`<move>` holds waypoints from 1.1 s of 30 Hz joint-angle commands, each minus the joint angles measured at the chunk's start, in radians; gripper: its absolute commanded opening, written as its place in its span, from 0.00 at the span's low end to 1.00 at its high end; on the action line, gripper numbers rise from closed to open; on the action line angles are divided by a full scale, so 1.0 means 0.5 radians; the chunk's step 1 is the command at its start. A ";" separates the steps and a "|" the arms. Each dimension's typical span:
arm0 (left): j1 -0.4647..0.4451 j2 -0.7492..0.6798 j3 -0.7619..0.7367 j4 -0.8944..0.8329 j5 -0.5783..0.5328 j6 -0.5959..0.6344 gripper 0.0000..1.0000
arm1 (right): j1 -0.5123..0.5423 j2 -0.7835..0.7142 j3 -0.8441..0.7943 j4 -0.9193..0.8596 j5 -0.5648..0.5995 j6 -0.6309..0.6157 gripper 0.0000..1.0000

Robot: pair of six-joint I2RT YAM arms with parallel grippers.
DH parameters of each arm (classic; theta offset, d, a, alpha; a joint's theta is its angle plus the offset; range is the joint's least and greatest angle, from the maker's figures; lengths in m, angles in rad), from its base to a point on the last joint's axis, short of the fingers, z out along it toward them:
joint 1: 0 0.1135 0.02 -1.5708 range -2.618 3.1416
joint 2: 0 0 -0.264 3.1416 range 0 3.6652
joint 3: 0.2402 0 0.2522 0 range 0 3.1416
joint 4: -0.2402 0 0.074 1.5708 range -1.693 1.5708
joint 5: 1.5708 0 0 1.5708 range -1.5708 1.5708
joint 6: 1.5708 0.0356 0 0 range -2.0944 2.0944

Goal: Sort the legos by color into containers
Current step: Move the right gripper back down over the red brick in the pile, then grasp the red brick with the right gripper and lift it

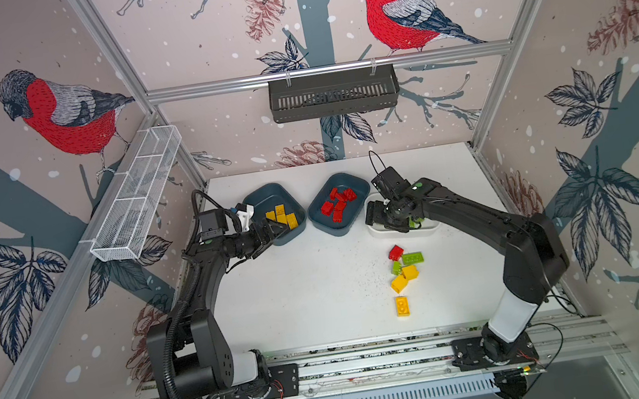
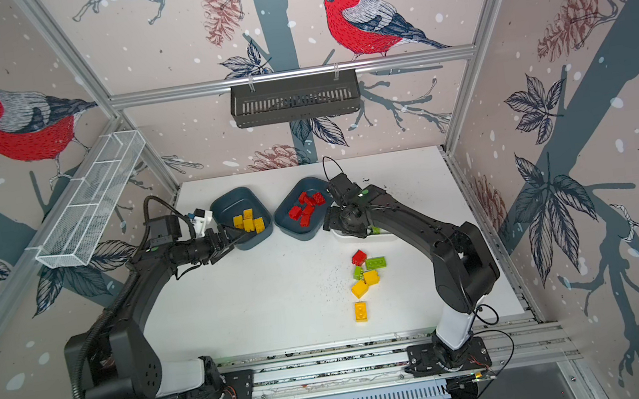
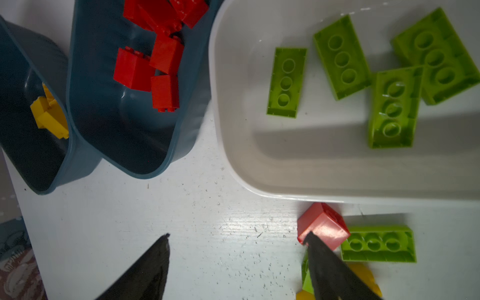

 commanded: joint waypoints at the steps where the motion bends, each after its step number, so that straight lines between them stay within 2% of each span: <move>1: -0.007 0.017 0.042 -0.055 0.042 0.072 0.92 | -0.008 -0.003 -0.054 -0.110 0.062 0.367 0.82; 7: -0.029 0.035 0.058 -0.084 0.033 0.074 0.92 | -0.007 -0.065 -0.281 -0.120 0.086 0.727 0.75; 11: -0.049 0.041 0.067 -0.115 0.007 0.085 0.92 | 0.006 -0.064 -0.405 -0.016 0.057 0.838 0.70; 17: -0.060 0.067 0.067 -0.162 -0.019 0.119 0.92 | 0.018 0.013 -0.470 0.066 0.051 0.891 0.65; 33: -0.076 0.089 0.116 -0.153 -0.052 0.129 0.92 | 0.016 0.195 -0.437 0.062 0.127 0.838 0.46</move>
